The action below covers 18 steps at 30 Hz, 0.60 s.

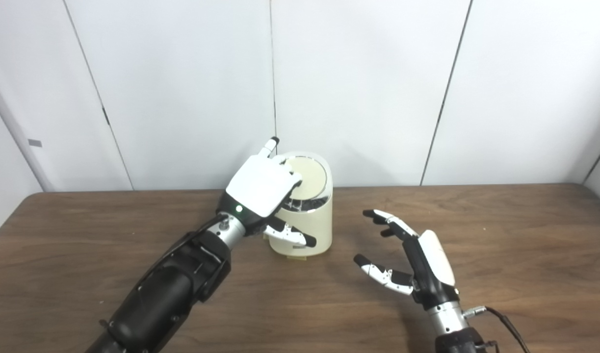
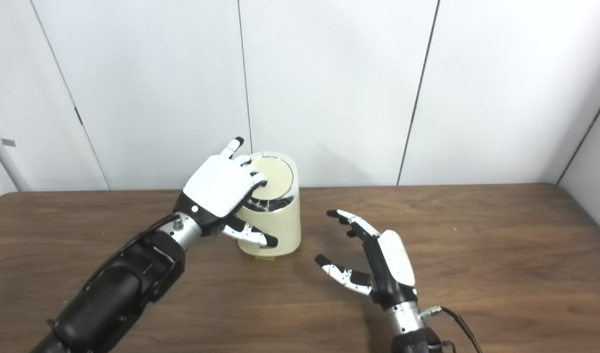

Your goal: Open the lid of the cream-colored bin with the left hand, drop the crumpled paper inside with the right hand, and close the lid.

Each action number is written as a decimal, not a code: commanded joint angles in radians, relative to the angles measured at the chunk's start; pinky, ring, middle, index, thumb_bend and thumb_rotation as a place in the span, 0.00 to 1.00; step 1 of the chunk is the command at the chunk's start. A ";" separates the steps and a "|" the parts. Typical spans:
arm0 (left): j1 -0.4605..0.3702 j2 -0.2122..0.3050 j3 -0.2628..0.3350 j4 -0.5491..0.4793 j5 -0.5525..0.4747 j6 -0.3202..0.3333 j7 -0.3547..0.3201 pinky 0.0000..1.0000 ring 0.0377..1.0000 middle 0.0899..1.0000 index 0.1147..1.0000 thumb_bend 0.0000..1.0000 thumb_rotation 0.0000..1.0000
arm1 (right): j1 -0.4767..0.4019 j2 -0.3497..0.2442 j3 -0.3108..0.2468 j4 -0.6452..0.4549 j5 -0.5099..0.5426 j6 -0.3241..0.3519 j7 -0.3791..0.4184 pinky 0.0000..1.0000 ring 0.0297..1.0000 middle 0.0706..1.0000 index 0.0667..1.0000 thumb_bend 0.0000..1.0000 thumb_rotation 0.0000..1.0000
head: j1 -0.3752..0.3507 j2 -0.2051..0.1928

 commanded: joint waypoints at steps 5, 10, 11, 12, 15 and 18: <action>-0.009 0.036 -0.067 0.066 0.018 -0.081 -0.001 1.00 0.82 0.71 0.68 0.86 0.85 | 0.027 0.061 0.029 0.013 0.008 0.002 -0.003 0.67 0.78 0.80 0.79 0.28 0.40 | -0.007 0.004; -0.004 0.009 -0.085 0.152 -0.012 -0.060 -0.036 1.00 0.82 0.73 0.70 0.95 0.86 | 0.027 0.063 0.023 0.008 0.019 0.021 0.011 0.68 0.78 0.80 0.79 0.29 0.43 | -0.009 0.003; -0.006 0.006 -0.087 0.164 -0.014 -0.056 -0.036 1.00 0.83 0.73 0.70 0.96 0.87 | 0.027 0.064 0.022 0.006 0.020 0.022 0.014 0.67 0.78 0.80 0.79 0.29 0.43 | -0.009 0.002; -0.008 0.003 -0.089 0.173 -0.015 -0.052 -0.039 1.00 0.83 0.74 0.70 0.97 0.87 | 0.027 0.063 0.022 0.008 0.020 0.019 0.013 0.67 0.78 0.80 0.79 0.29 0.42 | -0.009 0.002; -0.010 0.000 -0.087 0.176 -0.020 -0.042 -0.043 1.00 0.84 0.74 0.71 0.97 0.88 | 0.025 0.061 0.023 0.015 0.016 0.011 0.008 0.67 0.78 0.80 0.79 0.29 0.40 | -0.007 0.001; -0.004 0.005 -0.076 0.153 -0.025 -0.029 -0.039 1.00 0.83 0.73 0.70 0.97 0.88 | 0.026 0.063 0.022 0.012 0.018 0.018 0.011 0.67 0.78 0.80 0.79 0.29 0.39 | -0.004 0.001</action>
